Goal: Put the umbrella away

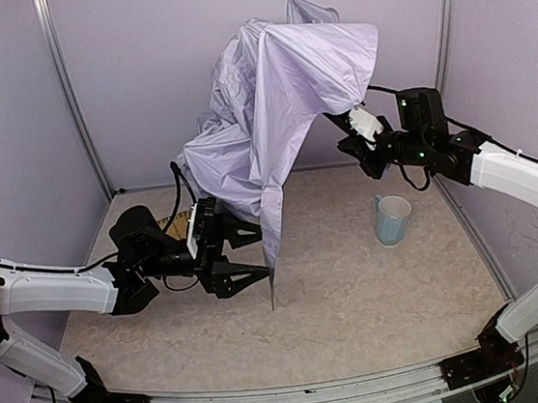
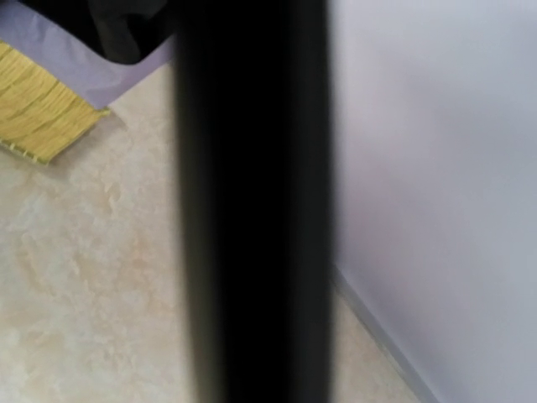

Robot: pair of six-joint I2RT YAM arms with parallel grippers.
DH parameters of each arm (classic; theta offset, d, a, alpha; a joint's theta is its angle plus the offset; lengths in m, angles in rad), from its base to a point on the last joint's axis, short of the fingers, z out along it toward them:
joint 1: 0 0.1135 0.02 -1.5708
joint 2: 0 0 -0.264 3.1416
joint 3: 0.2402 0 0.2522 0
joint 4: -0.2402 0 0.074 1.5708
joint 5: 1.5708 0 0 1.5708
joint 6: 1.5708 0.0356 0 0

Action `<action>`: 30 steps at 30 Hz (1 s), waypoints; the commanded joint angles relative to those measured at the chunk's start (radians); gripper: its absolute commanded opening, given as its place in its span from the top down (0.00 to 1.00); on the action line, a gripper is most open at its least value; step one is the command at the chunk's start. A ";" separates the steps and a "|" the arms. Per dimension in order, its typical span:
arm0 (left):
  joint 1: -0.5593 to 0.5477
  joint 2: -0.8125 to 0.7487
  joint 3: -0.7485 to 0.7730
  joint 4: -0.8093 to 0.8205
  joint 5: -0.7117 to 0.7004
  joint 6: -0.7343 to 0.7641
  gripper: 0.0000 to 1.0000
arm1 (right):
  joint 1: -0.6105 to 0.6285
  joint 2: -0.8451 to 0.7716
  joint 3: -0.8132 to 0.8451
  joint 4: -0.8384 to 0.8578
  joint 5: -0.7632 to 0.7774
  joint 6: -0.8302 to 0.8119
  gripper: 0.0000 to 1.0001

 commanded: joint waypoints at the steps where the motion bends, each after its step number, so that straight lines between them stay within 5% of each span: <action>1: -0.024 0.007 -0.002 -0.011 0.037 0.023 0.20 | 0.009 0.008 0.077 0.059 0.002 0.013 1.00; 4: -0.029 0.007 0.001 -0.020 0.010 0.033 0.21 | 0.009 0.012 0.083 0.061 -0.003 0.004 1.00; 7: -0.028 0.002 0.008 -0.037 -0.048 0.040 0.38 | 0.009 0.008 0.079 0.062 -0.013 0.002 1.00; 12: -0.023 -0.051 -0.012 -0.063 -0.118 0.053 0.98 | 0.004 0.006 0.078 0.047 0.061 -0.004 1.00; 21: 0.014 -0.191 -0.023 -0.326 -0.329 0.246 1.00 | -0.099 0.013 0.140 0.008 0.263 -0.055 1.00; 30: 0.130 -0.005 0.001 -0.341 -0.382 0.322 1.00 | 0.036 -0.123 0.029 0.082 0.326 -0.341 1.00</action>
